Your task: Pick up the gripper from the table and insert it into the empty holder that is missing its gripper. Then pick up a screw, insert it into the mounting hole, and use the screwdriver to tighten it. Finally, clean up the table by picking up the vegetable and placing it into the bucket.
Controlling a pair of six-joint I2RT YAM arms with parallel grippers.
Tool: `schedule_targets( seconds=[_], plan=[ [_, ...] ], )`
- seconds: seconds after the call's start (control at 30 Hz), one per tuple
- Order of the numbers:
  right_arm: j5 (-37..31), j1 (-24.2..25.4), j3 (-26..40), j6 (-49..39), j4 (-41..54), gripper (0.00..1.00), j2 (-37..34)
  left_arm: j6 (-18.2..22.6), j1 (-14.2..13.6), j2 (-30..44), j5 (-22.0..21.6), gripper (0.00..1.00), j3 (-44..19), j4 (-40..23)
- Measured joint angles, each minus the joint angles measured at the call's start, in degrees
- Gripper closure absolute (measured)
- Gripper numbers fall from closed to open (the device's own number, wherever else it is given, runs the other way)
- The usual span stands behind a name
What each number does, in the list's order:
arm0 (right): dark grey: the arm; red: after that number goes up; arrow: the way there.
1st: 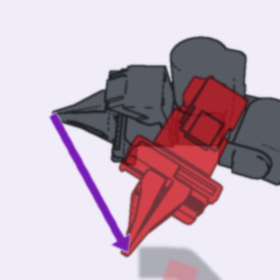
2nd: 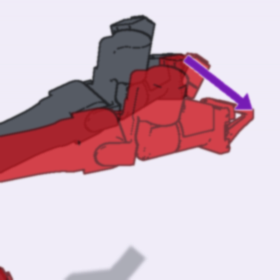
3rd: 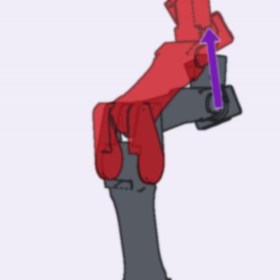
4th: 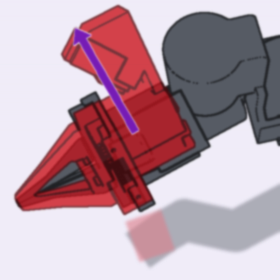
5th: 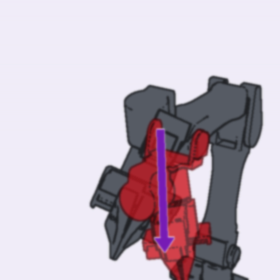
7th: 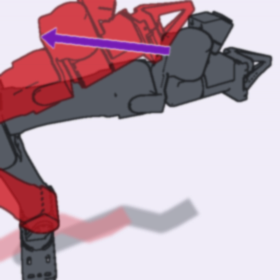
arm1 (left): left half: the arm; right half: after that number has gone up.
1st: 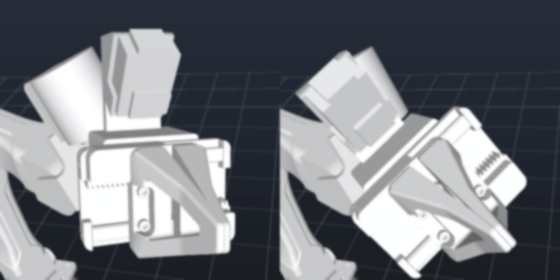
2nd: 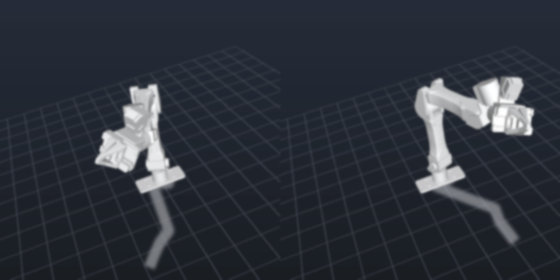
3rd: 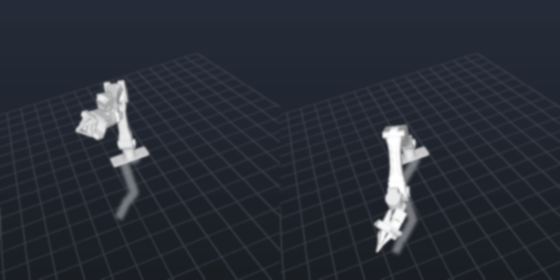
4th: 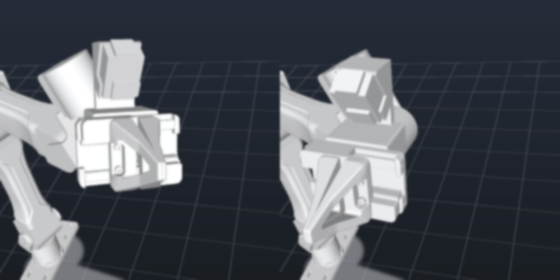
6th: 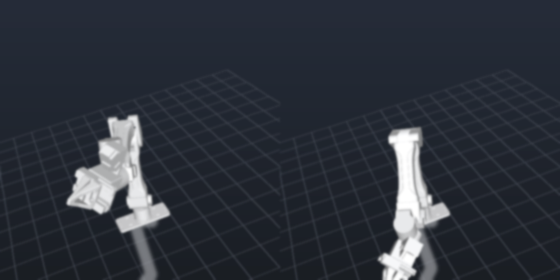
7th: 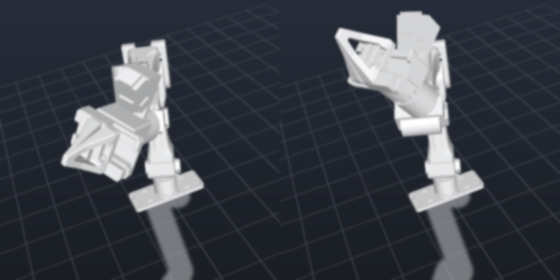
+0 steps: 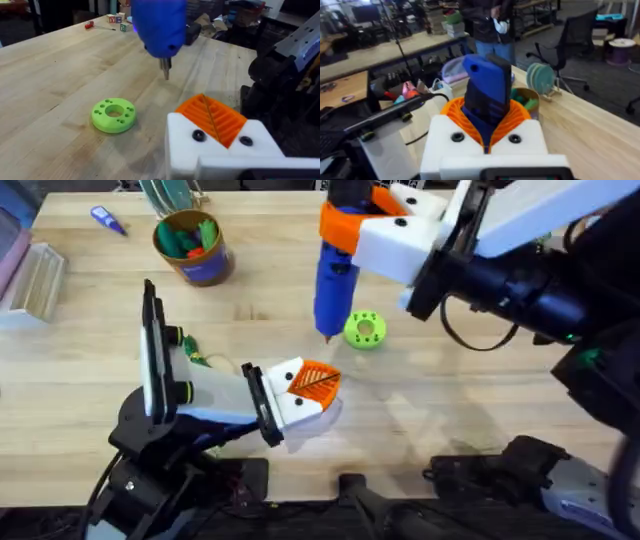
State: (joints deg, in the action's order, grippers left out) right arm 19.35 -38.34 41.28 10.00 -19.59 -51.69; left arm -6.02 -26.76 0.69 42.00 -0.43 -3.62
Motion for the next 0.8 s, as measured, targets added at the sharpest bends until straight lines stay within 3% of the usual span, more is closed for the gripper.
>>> schedule_targets(
  seconds=[0.47,0.8],
  plan=[
    [0.0,-7.8,0.0,0.0,-5.7,0.977,-0.4,0.0,0.0,0.0,0.0,0.986,0.0,0.0],
    [0.0,-10.6,0.0,0.0,-8.3,0.978,-4.1,0.0,0.0,0.0,0.0,0.986,0.0,0.0]
  ],
)
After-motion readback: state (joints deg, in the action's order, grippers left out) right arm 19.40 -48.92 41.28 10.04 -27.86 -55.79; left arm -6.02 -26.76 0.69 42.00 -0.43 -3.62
